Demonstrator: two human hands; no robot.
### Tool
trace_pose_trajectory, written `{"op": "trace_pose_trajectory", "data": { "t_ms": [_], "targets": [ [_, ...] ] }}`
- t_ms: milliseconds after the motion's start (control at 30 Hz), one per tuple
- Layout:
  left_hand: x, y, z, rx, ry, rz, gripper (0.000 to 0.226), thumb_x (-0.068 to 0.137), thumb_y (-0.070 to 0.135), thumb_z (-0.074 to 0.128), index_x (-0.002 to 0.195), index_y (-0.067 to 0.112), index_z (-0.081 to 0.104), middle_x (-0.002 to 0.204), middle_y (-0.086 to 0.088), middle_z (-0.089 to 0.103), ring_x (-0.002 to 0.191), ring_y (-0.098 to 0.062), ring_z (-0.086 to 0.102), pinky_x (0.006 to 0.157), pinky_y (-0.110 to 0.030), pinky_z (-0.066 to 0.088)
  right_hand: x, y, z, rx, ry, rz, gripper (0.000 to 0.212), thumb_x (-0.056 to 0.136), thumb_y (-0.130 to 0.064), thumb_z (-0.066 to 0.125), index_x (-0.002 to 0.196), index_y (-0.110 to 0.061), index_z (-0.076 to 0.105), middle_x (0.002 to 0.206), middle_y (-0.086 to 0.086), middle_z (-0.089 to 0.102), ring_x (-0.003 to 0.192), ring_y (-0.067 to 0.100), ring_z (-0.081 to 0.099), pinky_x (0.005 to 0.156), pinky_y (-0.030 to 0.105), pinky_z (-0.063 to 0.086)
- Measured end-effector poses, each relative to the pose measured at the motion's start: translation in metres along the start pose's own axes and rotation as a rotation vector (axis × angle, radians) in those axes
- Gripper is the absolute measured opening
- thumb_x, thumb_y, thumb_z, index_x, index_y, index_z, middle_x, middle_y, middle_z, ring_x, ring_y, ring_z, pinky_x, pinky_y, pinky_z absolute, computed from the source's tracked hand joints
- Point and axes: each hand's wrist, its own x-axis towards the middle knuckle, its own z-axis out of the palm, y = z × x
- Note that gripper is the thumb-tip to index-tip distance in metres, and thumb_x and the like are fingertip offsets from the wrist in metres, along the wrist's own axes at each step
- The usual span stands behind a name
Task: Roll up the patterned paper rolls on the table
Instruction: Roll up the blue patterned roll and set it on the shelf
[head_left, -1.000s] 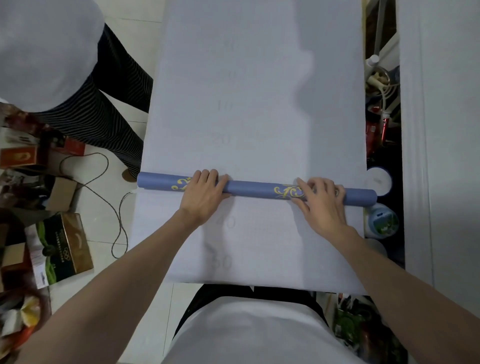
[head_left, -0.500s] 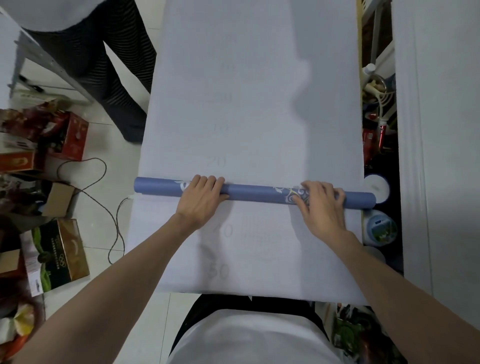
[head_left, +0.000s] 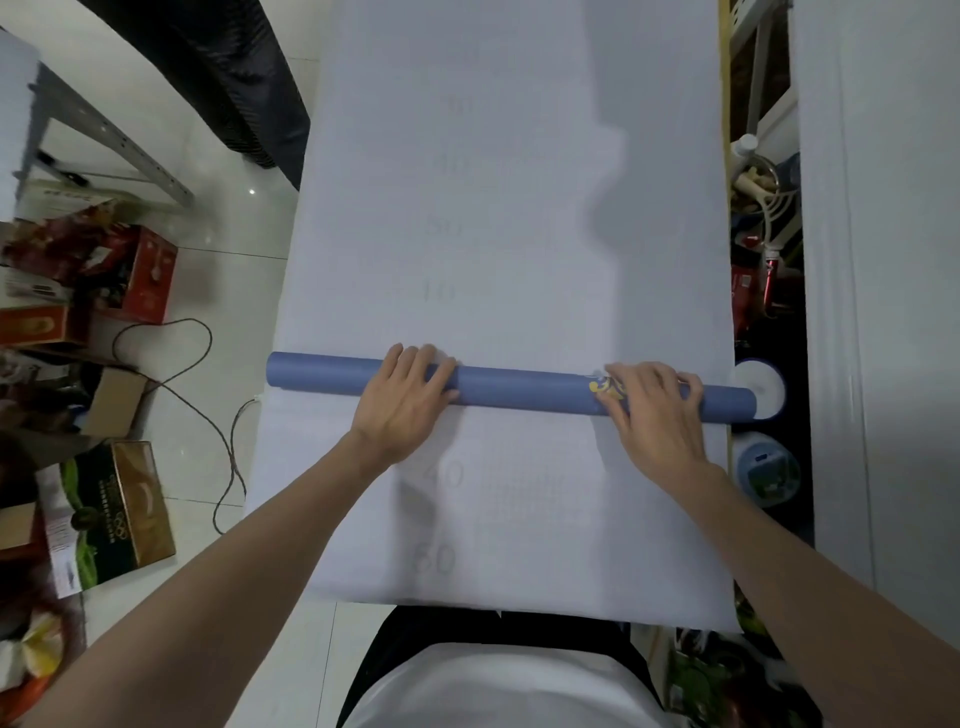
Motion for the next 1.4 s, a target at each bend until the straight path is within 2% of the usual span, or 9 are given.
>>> {"op": "trace_pose_trajectory", "data": {
  "t_ms": [67, 167, 400, 567, 800, 933, 1167, 1267, 1400],
  "targets": [
    [-0.001, 0.001, 0.000, 0.020, -0.012, -0.023, 0.058, 0.098, 0.053, 0.047, 0.130, 0.005, 0.054, 0.122, -0.024, 0.054, 0.106, -0.039, 0.053, 0.101, -0.050, 0.040, -0.003, 0.000, 0.002, -0.012, 0.011, -0.041, 0.043, 0.098, -0.045, 0.045, 0.130, -0.021, 0.059, 0.131, 0.008, 0.055, 0.120, 0.031, 0.051, 0.096, 0.046, 0.028],
    [0.003, 0.003, -0.003, 0.067, -0.057, -0.046, 0.058, 0.095, 0.051, 0.055, 0.129, 0.004, 0.053, 0.109, -0.019, 0.057, 0.092, -0.035, 0.053, 0.092, -0.046, 0.043, -0.003, 0.001, 0.004, -0.032, -0.036, -0.054, 0.059, 0.087, -0.054, 0.063, 0.136, -0.022, 0.055, 0.128, 0.010, 0.053, 0.117, 0.033, 0.050, 0.095, 0.046, 0.028],
    [0.008, -0.003, -0.003, -0.021, -0.019, -0.010, 0.041, 0.102, 0.041, 0.044, 0.124, 0.008, 0.056, 0.112, -0.017, 0.061, 0.093, -0.033, 0.056, 0.095, -0.045, 0.043, 0.006, 0.001, 0.001, -0.006, -0.006, -0.035, 0.043, 0.099, -0.047, 0.038, 0.123, -0.019, 0.060, 0.122, 0.007, 0.062, 0.113, 0.030, 0.052, 0.094, 0.045, 0.028],
    [0.015, -0.002, -0.010, 0.012, -0.031, -0.037, 0.044, 0.094, 0.040, 0.062, 0.124, 0.008, 0.058, 0.110, -0.018, 0.057, 0.090, -0.033, 0.054, 0.086, -0.044, 0.046, 0.010, 0.005, 0.003, -0.021, -0.021, -0.067, 0.058, 0.087, -0.047, 0.067, 0.136, -0.018, 0.056, 0.125, 0.014, 0.054, 0.113, 0.035, 0.049, 0.091, 0.047, 0.029],
    [0.019, -0.012, -0.010, -0.002, -0.061, 0.024, 0.041, 0.103, 0.040, 0.038, 0.131, 0.013, 0.052, 0.115, -0.009, 0.060, 0.092, -0.030, 0.053, 0.096, -0.043, 0.038, 0.022, 0.011, 0.002, -0.036, -0.048, -0.080, 0.044, 0.100, -0.051, 0.031, 0.126, -0.028, 0.057, 0.119, 0.000, 0.061, 0.113, 0.024, 0.049, 0.090, 0.044, 0.027],
    [0.021, -0.011, -0.010, -0.013, -0.065, -0.035, 0.054, 0.091, 0.049, 0.062, 0.128, 0.009, 0.057, 0.115, -0.020, 0.055, 0.095, -0.035, 0.053, 0.092, -0.047, 0.043, 0.023, 0.010, 0.007, 0.029, -0.100, -0.065, 0.057, 0.088, -0.062, 0.057, 0.135, -0.030, 0.055, 0.136, 0.011, 0.046, 0.123, 0.031, 0.043, 0.096, 0.045, 0.024],
    [0.017, -0.015, -0.008, -0.101, -0.018, -0.004, 0.041, 0.101, 0.041, 0.043, 0.121, 0.009, 0.059, 0.102, -0.013, 0.062, 0.085, -0.033, 0.054, 0.091, -0.044, 0.042, 0.019, 0.007, 0.004, -0.014, -0.031, -0.077, 0.050, 0.098, -0.057, 0.031, 0.122, -0.024, 0.059, 0.110, 0.002, 0.064, 0.103, 0.027, 0.053, 0.087, 0.042, 0.027],
    [0.011, -0.014, -0.006, -0.095, 0.013, -0.051, 0.042, 0.096, 0.041, 0.056, 0.125, 0.011, 0.060, 0.122, -0.019, 0.056, 0.100, -0.037, 0.053, 0.096, -0.048, 0.042, 0.012, 0.009, 0.010, 0.002, -0.010, -0.084, 0.045, 0.098, -0.054, 0.038, 0.126, -0.026, 0.059, 0.126, 0.004, 0.057, 0.112, 0.028, 0.050, 0.090, 0.044, 0.029],
    [0.013, -0.016, -0.008, -0.109, 0.014, -0.079, 0.045, 0.091, 0.040, 0.066, 0.126, 0.012, 0.061, 0.105, -0.015, 0.058, 0.086, -0.034, 0.053, 0.082, -0.046, 0.046, 0.014, 0.015, 0.010, -0.022, 0.006, -0.106, 0.054, 0.093, -0.061, 0.043, 0.130, -0.026, 0.059, 0.121, 0.007, 0.053, 0.107, 0.031, 0.049, 0.087, 0.044, 0.031]
  ]
}}
